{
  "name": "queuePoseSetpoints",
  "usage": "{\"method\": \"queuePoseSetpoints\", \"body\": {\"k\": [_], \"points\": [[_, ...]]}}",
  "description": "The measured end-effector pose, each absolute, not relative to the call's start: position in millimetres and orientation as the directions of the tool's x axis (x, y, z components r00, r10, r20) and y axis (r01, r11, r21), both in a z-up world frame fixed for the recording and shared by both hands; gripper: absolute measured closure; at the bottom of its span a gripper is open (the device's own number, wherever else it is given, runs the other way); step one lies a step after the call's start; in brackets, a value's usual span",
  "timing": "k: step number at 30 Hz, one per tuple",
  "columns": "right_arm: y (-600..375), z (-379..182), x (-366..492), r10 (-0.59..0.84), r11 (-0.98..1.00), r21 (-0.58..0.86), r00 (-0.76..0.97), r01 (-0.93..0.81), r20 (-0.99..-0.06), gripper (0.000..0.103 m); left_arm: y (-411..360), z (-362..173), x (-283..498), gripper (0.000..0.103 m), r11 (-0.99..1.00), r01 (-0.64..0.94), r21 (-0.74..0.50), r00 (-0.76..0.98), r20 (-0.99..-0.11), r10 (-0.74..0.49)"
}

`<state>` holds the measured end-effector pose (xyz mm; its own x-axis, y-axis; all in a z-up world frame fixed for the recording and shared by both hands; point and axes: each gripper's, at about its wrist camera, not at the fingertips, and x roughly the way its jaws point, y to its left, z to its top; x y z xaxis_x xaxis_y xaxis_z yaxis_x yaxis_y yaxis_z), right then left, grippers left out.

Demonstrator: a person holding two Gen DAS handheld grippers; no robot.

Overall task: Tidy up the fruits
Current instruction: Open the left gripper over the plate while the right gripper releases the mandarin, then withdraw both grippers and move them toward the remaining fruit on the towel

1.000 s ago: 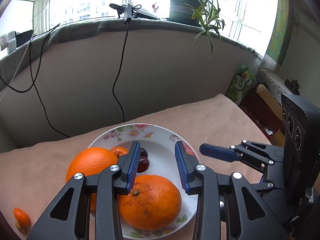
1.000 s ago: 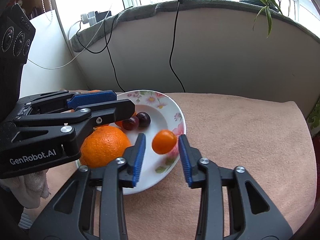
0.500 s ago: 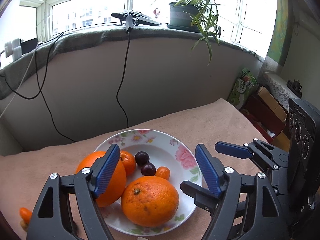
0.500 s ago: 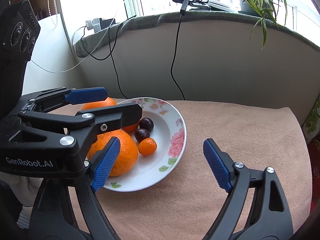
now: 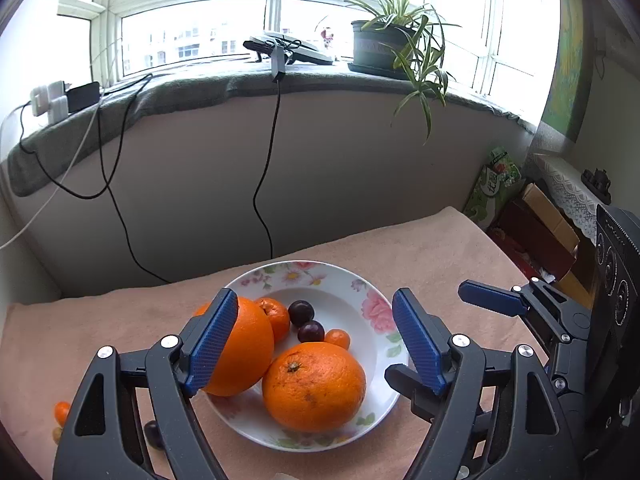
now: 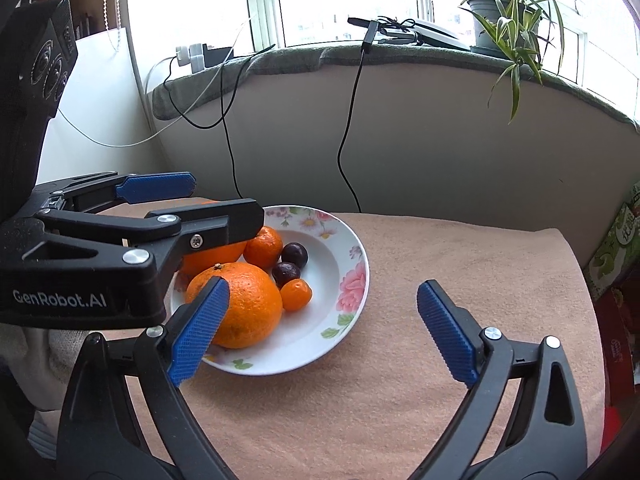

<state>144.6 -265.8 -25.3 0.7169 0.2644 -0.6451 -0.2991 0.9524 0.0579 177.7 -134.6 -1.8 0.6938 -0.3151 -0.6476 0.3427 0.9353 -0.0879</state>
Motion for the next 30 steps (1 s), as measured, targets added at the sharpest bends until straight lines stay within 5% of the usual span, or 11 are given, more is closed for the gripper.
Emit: {"method": "queuePoseSetpoints", "body": {"k": [30], "points": [[-196.1, -16.1, 99.2, 0.35, 0.906, 0.063, 0.661, -0.418, -0.664, 0.006, -12.5, 29.0, 88.1, 0.023, 0.978, 0.159, -0.136, 0.809, -0.55, -0.208]]}}
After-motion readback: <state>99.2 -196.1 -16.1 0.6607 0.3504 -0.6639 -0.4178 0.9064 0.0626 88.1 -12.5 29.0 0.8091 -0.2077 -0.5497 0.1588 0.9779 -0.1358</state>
